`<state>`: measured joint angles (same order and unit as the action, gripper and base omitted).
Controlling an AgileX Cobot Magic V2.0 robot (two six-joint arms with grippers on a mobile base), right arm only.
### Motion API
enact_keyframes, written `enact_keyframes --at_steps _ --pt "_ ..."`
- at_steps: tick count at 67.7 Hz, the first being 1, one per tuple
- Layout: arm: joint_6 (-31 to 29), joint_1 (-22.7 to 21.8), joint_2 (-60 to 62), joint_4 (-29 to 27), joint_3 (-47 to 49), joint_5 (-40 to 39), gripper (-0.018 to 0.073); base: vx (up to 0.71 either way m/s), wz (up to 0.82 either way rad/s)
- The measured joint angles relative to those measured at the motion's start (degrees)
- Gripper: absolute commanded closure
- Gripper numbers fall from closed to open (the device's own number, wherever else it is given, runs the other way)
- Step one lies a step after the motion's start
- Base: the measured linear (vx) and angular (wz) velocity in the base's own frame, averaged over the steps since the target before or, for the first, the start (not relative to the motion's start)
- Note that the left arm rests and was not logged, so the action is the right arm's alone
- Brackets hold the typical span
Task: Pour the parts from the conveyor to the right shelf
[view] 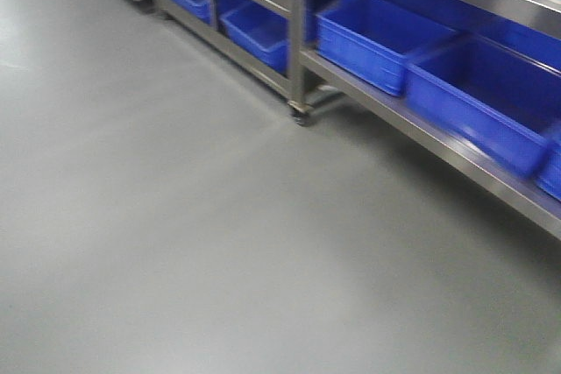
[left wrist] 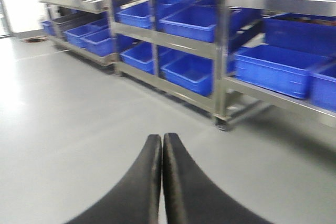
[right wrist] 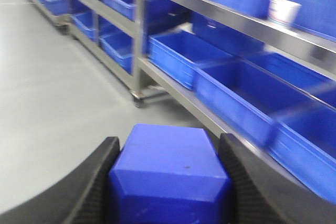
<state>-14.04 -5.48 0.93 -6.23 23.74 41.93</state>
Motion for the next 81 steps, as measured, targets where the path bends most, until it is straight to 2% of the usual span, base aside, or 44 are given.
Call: enact_keyframes --at_steps 50,81 --pt "0.0 0.0 0.0 0.0 0.0 0.0 0.0565 0.67 0.45" --pt "0.0 0.0 0.0 0.0 0.0 0.0 0.0565 0.67 0.26"
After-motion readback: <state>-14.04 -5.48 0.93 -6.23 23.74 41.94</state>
